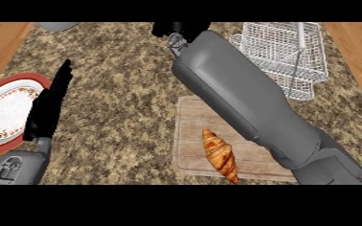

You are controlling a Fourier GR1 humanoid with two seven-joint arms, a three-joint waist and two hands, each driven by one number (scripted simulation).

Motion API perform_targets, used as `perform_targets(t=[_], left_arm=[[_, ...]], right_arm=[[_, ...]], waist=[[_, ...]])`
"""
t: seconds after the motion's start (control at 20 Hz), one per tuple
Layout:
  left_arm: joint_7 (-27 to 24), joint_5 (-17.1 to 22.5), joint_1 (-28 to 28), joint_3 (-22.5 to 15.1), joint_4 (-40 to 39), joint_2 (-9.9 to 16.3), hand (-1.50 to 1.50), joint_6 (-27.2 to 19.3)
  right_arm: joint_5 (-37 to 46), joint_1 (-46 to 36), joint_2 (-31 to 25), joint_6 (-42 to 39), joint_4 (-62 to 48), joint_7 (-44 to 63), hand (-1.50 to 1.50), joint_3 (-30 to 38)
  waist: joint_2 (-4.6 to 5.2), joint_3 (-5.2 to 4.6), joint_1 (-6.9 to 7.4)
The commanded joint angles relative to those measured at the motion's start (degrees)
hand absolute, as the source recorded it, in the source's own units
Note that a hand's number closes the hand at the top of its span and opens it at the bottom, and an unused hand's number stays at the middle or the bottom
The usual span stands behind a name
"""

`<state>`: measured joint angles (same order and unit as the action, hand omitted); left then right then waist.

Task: Pick the bell pepper from the cutting board and place it in the tiered basket

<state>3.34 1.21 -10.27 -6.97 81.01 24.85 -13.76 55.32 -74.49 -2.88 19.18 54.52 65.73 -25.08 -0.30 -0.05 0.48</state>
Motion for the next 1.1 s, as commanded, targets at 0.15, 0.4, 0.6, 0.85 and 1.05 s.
perform_targets(t=[0.15,0.4,0.6,0.85,1.05], left_arm=[[-1.0,0.3,0.4,2.2,-0.8,0.3,0.0,2.2],[-0.4,-1.5,1.1,1.0,1.0,-1.5,0.0,1.0],[-0.8,-0.8,2.3,1.7,1.6,-0.8,0.0,2.1],[0.6,-1.5,1.5,2.1,1.2,-1.6,0.0,1.6],[1.9,-1.9,-1.3,2.8,1.1,-1.8,0.0,2.6]], right_arm=[[-1.6,0.1,-1.2,-5.0,3.6,1.2,1.5,6.9],[0.3,-0.7,-4.2,-9.0,-2.5,-3.0,1.5,7.2],[3.1,0.8,-11.1,-10.3,-8.9,-7.8,1.5,7.0],[7.2,2.3,-13.9,-15.5,-9.1,-7.2,1.5,4.3],[7.2,4.1,-17.7,-12.7,-12.2,-13.7,1.5,7.4]], waist=[[0.12,0.04,-0.52],[0.22,0.02,-0.1],[0.33,0.01,0.2],[0.09,0.03,-0.7],[0.37,0.04,-0.26]])
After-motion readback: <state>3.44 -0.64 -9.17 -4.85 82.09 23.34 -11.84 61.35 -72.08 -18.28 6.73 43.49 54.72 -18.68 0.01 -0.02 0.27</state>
